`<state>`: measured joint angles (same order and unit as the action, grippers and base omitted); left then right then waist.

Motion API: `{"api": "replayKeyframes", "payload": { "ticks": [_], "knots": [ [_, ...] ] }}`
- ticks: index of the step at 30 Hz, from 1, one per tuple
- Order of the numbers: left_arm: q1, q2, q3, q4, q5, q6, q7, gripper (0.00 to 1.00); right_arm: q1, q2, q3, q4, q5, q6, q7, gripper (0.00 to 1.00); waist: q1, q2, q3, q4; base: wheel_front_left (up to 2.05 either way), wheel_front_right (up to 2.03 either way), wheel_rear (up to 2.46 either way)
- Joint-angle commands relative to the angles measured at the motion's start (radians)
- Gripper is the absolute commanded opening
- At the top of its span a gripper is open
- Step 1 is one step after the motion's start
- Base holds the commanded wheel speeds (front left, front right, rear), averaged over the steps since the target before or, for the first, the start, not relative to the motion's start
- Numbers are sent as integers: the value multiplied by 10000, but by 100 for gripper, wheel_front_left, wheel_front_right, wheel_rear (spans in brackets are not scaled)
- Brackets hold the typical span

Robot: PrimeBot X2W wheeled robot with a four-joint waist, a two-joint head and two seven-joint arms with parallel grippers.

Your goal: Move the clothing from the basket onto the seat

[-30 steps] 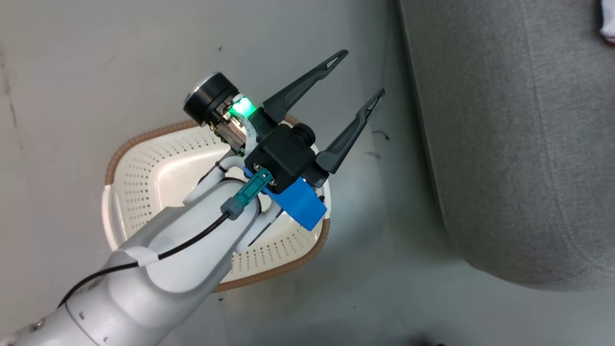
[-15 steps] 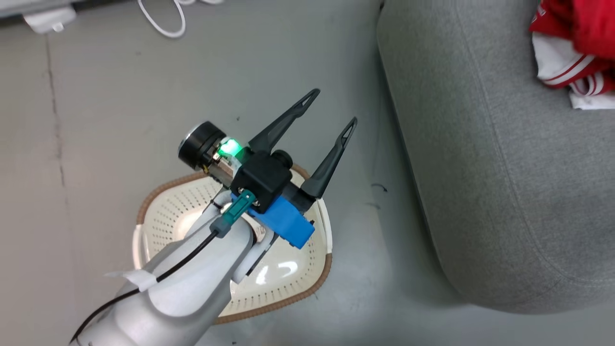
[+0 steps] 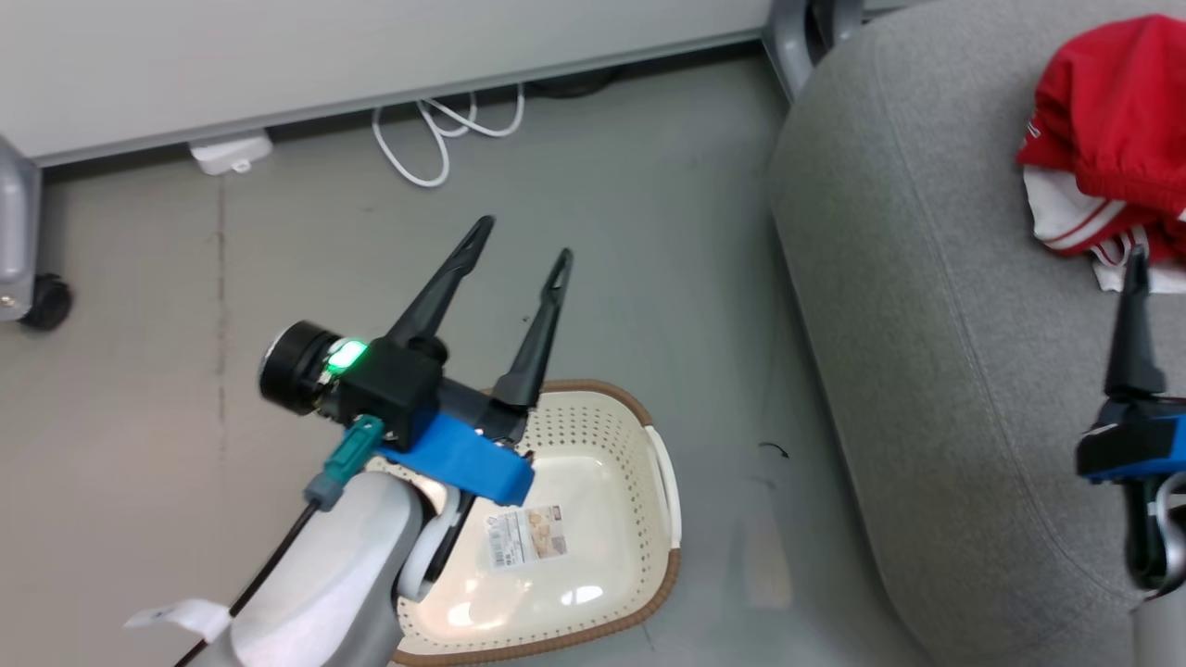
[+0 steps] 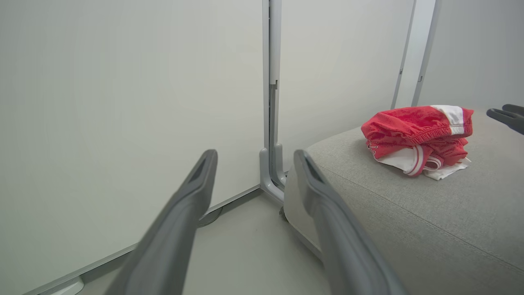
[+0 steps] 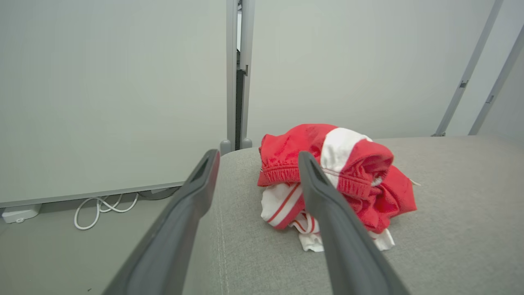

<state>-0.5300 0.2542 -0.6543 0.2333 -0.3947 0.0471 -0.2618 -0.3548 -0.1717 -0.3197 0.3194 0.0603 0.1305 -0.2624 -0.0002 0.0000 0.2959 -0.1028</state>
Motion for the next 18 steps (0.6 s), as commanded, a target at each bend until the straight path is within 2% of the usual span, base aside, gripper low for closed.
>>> {"api": "replayKeyframes", "payload": {
  "ticks": [1,10,18],
  "knots": [
    [306,45,283,-46,128,-9,-45,100,269,166,225,-239,68,4,-38,100,2,0,-302,295,0,0,0],
    [1434,-224,1947,-148,510,-313,-45,100,839,673,1217,-1102,266,5,-40,100,2,0,-988,1020,0,0,0],
    [2364,-565,3477,-152,875,-653,-47,100,1305,992,1819,-1373,162,5,-38,100,2,0,-1551,1494,0,0,0]
  ]
}}
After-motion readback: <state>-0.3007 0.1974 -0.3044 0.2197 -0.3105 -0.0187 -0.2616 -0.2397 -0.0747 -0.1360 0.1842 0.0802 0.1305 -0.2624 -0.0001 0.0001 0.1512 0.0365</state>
